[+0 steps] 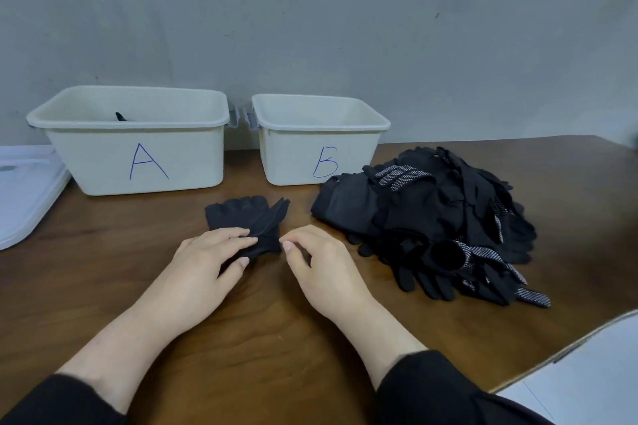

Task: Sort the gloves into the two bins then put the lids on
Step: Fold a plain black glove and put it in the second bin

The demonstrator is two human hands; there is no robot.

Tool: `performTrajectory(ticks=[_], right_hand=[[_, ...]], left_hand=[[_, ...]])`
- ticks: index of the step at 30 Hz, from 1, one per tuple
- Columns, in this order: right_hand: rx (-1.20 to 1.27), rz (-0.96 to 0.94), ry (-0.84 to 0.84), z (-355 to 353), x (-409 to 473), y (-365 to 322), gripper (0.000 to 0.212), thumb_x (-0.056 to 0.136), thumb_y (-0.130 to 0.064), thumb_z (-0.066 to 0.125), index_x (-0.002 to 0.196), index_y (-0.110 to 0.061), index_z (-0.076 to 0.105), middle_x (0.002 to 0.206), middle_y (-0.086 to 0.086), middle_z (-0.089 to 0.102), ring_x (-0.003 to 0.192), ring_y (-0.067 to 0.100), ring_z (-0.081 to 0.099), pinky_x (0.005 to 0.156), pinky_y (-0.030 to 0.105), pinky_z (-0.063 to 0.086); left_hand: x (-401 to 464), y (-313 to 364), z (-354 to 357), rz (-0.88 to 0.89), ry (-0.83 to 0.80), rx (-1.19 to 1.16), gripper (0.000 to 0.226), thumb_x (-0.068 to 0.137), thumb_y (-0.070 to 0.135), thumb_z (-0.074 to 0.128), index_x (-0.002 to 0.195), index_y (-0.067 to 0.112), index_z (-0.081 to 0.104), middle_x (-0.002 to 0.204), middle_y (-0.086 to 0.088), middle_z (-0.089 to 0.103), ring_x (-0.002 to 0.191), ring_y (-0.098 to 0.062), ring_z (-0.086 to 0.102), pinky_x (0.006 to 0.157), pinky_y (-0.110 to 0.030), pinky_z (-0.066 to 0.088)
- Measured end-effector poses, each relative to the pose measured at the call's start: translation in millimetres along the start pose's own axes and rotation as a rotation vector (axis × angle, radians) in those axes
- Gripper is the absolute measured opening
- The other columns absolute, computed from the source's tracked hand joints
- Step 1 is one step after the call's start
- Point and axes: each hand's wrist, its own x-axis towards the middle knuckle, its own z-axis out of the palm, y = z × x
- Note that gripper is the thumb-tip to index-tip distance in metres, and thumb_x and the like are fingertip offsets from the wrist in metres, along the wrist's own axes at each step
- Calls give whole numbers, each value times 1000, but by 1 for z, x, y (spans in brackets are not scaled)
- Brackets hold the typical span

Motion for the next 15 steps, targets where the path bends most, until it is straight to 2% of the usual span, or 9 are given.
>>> performTrajectory(ticks=[4, 7, 10, 13, 15], right_hand=[[-49, -26, 45, -30, -3, 5, 22, 104, -26, 52, 109, -18, 71, 104, -11, 67, 98, 5, 60, 88, 20, 49], [-49, -8, 99, -63, -2, 13, 15, 101, -23, 57, 100, -18, 71, 96, -11, 67, 93, 6, 61, 85, 24, 49], [-98, 25, 136, -99, 1, 22, 12, 99, -23, 60, 95, -20, 71, 92, -12, 67, 91, 6, 61, 84, 25, 49], [-197, 55, 162, -135, 3, 34, 9, 97, -25, 63, 97, -22, 72, 91, -12, 68, 90, 4, 61, 84, 22, 48], [-247, 126, 120, -160, 2, 43, 9, 95, -29, 66, 99, -26, 73, 91, -13, 69, 88, 1, 62, 82, 21, 50]], left_hand=[[2, 13, 6, 50, 62, -7, 26, 100, 34, 50, 121, 33, 66, 134, 17, 56, 121, 5, 40, 107, -24, 28], [4, 32, 13, 99, 92, 16, 20, 99, 36, 49, 106, 33, 68, 120, 19, 61, 110, 2, 50, 96, -22, 33], [7, 54, 25, 137, 113, 7, 20, 100, 34, 51, 109, 30, 67, 113, 19, 61, 105, -3, 54, 94, -24, 37], [11, 73, 37, 189, 100, -9, 22, 100, 35, 49, 113, 30, 66, 114, 19, 62, 107, -2, 54, 97, -25, 40], [12, 83, 43, 218, 86, -12, 25, 101, 37, 47, 115, 31, 66, 116, 19, 61, 109, -1, 53, 98, -26, 41]])
